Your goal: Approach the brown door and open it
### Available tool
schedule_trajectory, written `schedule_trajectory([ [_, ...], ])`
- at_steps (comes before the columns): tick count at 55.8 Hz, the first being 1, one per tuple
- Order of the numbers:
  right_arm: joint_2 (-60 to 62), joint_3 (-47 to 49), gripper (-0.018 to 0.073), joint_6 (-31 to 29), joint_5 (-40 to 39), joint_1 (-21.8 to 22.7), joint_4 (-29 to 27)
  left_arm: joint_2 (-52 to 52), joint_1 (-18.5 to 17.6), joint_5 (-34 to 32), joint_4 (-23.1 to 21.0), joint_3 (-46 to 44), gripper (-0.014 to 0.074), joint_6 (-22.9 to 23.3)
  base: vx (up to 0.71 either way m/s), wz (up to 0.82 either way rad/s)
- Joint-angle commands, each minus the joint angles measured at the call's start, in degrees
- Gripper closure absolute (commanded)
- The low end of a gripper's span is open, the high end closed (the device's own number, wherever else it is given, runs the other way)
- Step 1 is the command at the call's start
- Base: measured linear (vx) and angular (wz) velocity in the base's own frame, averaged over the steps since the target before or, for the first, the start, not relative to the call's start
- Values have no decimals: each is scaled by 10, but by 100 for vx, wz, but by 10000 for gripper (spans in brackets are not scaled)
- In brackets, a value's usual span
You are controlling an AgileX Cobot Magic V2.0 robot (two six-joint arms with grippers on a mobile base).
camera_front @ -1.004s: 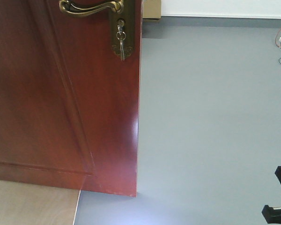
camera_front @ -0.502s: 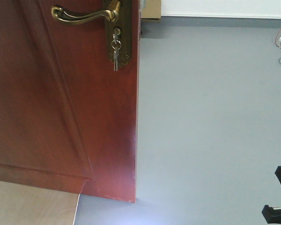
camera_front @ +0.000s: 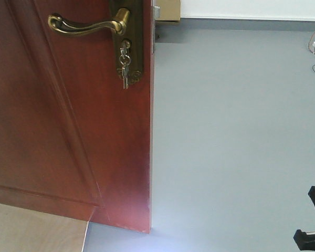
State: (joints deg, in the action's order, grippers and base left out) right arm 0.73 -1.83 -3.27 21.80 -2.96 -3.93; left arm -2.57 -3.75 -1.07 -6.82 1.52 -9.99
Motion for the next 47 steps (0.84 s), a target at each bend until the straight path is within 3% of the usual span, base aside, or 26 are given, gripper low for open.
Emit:
schedule_trajectory([
  [1, 3, -2, 559, -5, -43, -1, 4, 20, 5, -17, 2, -12, 460, -6, 0, 0],
  [47, 3, -2, 559, -5, -44, -1, 4, 40, 7, -22, -3, -11, 460, -8, 0, 0],
])
